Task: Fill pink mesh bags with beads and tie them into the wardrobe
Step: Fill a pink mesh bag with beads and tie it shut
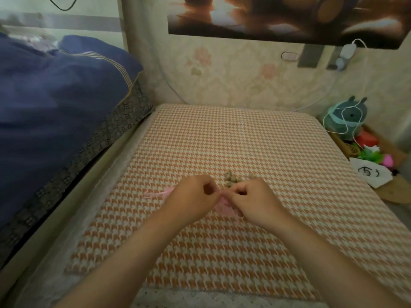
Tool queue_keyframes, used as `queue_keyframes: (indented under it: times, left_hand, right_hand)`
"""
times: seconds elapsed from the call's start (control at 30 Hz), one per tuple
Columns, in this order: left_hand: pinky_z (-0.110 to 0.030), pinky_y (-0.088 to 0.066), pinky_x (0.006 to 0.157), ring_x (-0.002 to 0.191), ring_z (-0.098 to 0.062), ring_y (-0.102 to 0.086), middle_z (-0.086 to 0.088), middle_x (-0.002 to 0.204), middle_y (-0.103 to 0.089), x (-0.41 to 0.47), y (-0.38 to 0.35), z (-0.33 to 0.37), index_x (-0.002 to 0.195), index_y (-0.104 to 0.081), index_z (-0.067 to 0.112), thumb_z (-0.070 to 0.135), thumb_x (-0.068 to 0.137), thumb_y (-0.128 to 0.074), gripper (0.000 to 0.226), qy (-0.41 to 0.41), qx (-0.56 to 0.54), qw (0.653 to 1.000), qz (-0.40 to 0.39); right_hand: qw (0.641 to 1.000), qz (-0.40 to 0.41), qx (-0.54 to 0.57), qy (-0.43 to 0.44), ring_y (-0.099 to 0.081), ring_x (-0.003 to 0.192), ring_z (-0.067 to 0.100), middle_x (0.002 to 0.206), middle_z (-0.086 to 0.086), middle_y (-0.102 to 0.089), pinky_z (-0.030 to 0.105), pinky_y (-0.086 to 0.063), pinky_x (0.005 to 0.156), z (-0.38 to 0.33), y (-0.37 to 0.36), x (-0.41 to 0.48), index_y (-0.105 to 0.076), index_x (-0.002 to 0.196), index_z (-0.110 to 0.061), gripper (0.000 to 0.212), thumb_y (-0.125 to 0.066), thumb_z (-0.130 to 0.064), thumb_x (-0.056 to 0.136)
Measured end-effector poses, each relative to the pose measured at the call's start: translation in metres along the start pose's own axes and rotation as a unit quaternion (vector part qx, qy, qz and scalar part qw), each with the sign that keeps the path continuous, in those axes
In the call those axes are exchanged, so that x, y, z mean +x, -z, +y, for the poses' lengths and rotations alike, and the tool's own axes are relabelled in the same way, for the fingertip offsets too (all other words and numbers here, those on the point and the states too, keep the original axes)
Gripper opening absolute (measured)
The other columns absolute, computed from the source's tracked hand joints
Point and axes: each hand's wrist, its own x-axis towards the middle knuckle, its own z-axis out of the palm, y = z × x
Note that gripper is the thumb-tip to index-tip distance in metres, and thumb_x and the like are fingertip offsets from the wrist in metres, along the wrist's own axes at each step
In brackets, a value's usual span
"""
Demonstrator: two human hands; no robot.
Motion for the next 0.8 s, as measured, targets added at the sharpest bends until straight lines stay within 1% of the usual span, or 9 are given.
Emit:
queue_keyframes:
  times: [0.13,0.23,0.3,0.4,0.47,0.57,0.67,0.73,0.8]
  left_hand:
    - [-0.019,-0.040,0.054,0.066,-0.004,-0.060,0.011,0.071,-0.066,0.003,-0.003,-0.003,0.076,-0.067,0.030,0.034,0.090,-0.065,0.015,0.006,0.001,1.000,-0.016]
    - [-0.024,-0.046,0.054,0.064,-0.008,-0.062,0.009,0.071,-0.069,0.000,0.003,-0.003,0.080,-0.072,0.026,0.030,0.091,-0.065,0.013,0.018,0.013,1.000,-0.015]
    - [-0.029,-0.054,0.061,0.067,-0.010,-0.064,0.008,0.073,-0.070,-0.003,0.009,-0.001,0.081,-0.073,0.025,0.029,0.090,-0.065,0.013,0.015,0.048,0.999,-0.017]
    - [-0.033,-0.058,0.066,0.069,-0.011,-0.065,0.008,0.074,-0.070,-0.009,0.013,0.003,0.080,-0.072,0.026,0.029,0.088,-0.064,0.012,0.011,0.070,0.997,-0.012]
    - [-0.034,-0.058,0.064,0.071,-0.014,-0.066,0.006,0.076,-0.070,-0.014,0.014,0.006,0.080,-0.071,0.025,0.031,0.087,-0.061,0.013,0.025,0.079,0.996,-0.011]
    - [-0.029,-0.052,0.061,0.073,-0.013,-0.064,0.007,0.076,-0.068,-0.020,0.014,0.011,0.079,-0.068,0.026,0.032,0.086,-0.058,0.013,0.045,0.065,0.997,-0.015]
    - [-0.036,-0.056,0.063,0.065,-0.017,-0.062,0.006,0.068,-0.066,-0.022,0.016,0.013,0.069,-0.066,0.025,0.027,0.083,-0.061,0.015,0.087,-0.047,0.994,-0.043]
    - [-0.039,-0.058,0.065,0.064,-0.021,-0.060,-0.001,0.070,-0.067,-0.022,0.017,0.013,0.066,-0.066,0.022,0.023,0.082,-0.062,0.016,0.130,-0.115,0.983,-0.061]
    - [-0.036,-0.053,0.065,0.067,-0.023,-0.059,-0.008,0.079,-0.070,-0.023,0.019,0.012,0.068,-0.068,0.019,0.021,0.081,-0.063,0.014,0.155,-0.148,0.974,-0.072]
  right_hand:
    - [1.000,-0.017,0.011,0.001,-0.056,0.045,-0.002,0.055,-0.014,-0.067,0.013,-0.041,0.049,0.005,0.004,0.003,-0.081,0.089,-0.023,0.012,-0.071,-0.022,0.095]
    - [1.000,-0.017,-0.003,0.019,-0.066,0.058,0.009,0.073,0.000,-0.074,0.027,-0.055,0.059,0.002,0.002,0.004,-0.073,0.091,-0.034,0.011,-0.075,-0.023,0.092]
    - [0.999,-0.017,-0.019,0.039,-0.064,0.059,0.012,0.077,0.005,-0.072,0.030,-0.054,0.059,-0.001,0.002,0.002,-0.065,0.089,-0.036,0.018,-0.075,-0.022,0.091]
    - [0.995,-0.021,-0.058,0.076,-0.066,0.065,0.018,0.073,-0.002,-0.069,0.042,-0.058,0.066,-0.003,0.005,-0.005,-0.061,0.082,-0.034,0.022,-0.073,-0.019,0.092]
    - [0.989,-0.027,-0.110,0.093,-0.064,0.066,0.014,0.073,-0.009,-0.068,0.046,-0.058,0.070,-0.005,0.006,-0.009,-0.066,0.085,-0.036,0.018,-0.070,-0.021,0.094]
    - [0.976,-0.025,-0.183,0.117,-0.066,0.076,0.004,0.088,-0.017,-0.072,0.038,-0.058,0.074,-0.010,0.006,-0.018,-0.074,0.098,-0.042,0.019,-0.061,-0.029,0.099]
    - [0.957,-0.018,-0.251,0.146,-0.058,0.080,-0.005,0.094,-0.022,-0.066,0.030,-0.054,0.072,-0.016,0.007,-0.028,-0.075,0.101,-0.040,0.027,-0.052,-0.051,0.092]
    - [0.946,-0.014,-0.280,0.162,-0.053,0.079,-0.007,0.100,-0.022,-0.061,0.026,-0.051,0.071,-0.017,0.006,-0.031,-0.074,0.102,-0.040,0.028,-0.057,-0.057,0.088]
    - [0.944,0.000,-0.283,0.171,-0.053,0.080,-0.007,0.100,-0.024,-0.059,0.021,-0.048,0.070,-0.017,0.007,-0.032,-0.075,0.097,-0.041,0.017,-0.066,-0.053,0.089]
